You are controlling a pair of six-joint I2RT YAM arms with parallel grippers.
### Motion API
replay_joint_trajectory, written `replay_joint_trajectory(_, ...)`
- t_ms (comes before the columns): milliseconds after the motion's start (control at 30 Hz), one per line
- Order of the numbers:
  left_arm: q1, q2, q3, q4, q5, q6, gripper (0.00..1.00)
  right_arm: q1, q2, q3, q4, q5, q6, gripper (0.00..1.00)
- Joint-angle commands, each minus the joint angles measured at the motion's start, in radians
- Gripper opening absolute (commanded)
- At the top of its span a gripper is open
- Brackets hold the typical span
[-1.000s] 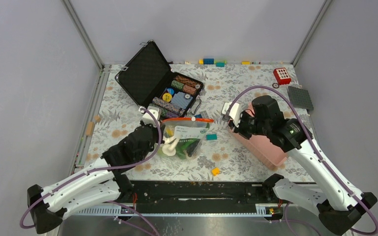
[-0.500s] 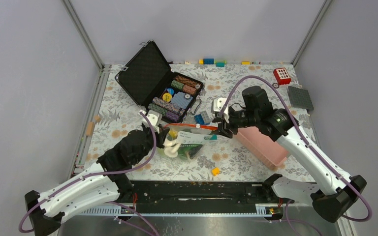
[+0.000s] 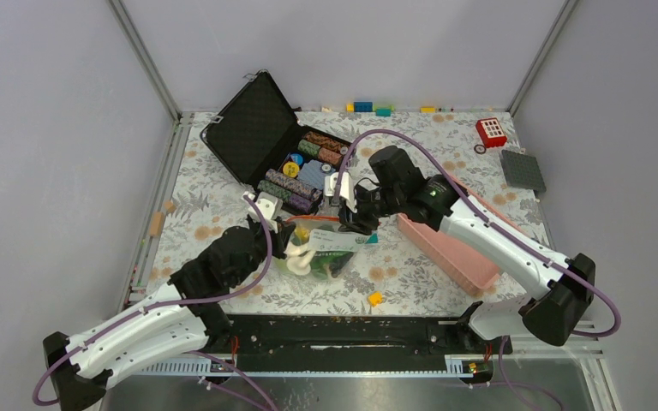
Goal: Place the food in the zip-top bag and seal the zipper
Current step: Zip the zipper food storage bag at the center of the board.
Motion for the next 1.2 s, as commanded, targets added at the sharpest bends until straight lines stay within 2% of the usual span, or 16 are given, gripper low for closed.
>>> replay_joint_trajectory(0,0.002,-0.021,-0.001,0.079,0.009,0.004,0.0,0.007,-0.009,0.049,-0.001,0.04,0.008,0.42)
replay_joint_trajectory(67,0.001,-0.021,-0.001,0.08,0.008,0.004,0.0,0.007,-0.014,0.042,-0.004,0.046,0.007,0.38)
replay_joint_trajectory(200,0.001,-0.021,0.0,0.08,0.0,0.004,0.0,0.007,-0.015,0.047,-0.032,0.054,0.013,0.15)
replay_joint_trajectory(267,0.001,-0.022,0.001,0.078,-0.005,0.004,0.0,0.007,-0.008,0.059,-0.062,0.059,0.015,0.0)
replay_joint_trajectory(433,0.003,-0.012,0.017,0.037,-0.179,-0.037,0.0,0.007,-0.009,0.067,-0.148,0.154,0.015,0.0)
replay_joint_trajectory(567,0.002,0.01,0.032,-0.002,-0.345,-0.09,0.0,-0.01,-0.083,0.008,-0.152,0.228,0.026,0.0)
replay_joint_trajectory(667,0.004,0.022,0.041,-0.044,-0.459,-0.132,0.0,-0.061,-0.141,-0.037,-0.153,0.228,0.049,0.0)
replay_joint_trajectory(900,0.03,0.036,0.05,-0.074,-0.488,-0.17,0.0,-0.156,-0.241,-0.123,-0.162,0.223,0.072,0.0)
replay_joint_trajectory(1100,0.031,0.017,0.04,-0.044,-0.396,-0.138,0.0,-0.166,-0.277,-0.147,-0.156,0.172,0.078,0.0)
replay_joint_trajectory(1167,0.031,0.004,0.032,-0.018,-0.303,-0.11,0.0,-0.165,-0.287,-0.156,-0.124,0.154,0.091,0.0)
